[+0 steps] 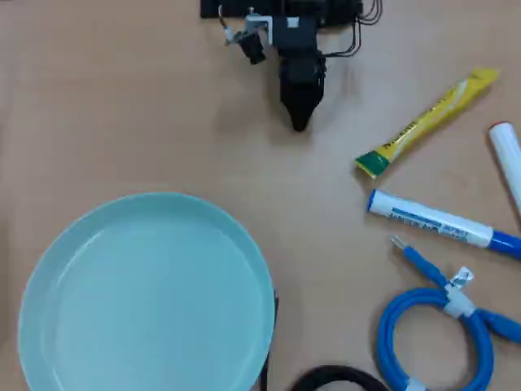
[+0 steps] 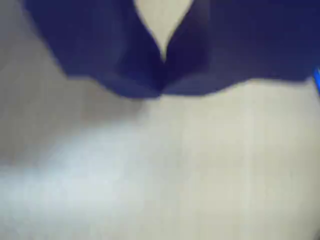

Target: Pick up the yellow coffee stick, then put it in the green bowl

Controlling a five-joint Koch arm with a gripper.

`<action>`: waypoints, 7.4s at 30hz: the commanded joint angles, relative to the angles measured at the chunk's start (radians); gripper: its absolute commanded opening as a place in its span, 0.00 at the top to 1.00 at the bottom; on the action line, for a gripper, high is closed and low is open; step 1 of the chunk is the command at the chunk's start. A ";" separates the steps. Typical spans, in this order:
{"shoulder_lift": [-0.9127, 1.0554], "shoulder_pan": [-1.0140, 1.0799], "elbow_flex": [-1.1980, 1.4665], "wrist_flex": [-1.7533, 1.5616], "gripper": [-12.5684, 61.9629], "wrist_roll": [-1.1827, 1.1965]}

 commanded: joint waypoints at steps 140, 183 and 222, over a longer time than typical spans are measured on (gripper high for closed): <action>-0.453 -0.910 -1.124 0.792 0.58 0.008; -0.822 -0.899 -1.278 0.782 0.26 0.049; -0.864 -0.873 -1.238 0.811 0.93 0.383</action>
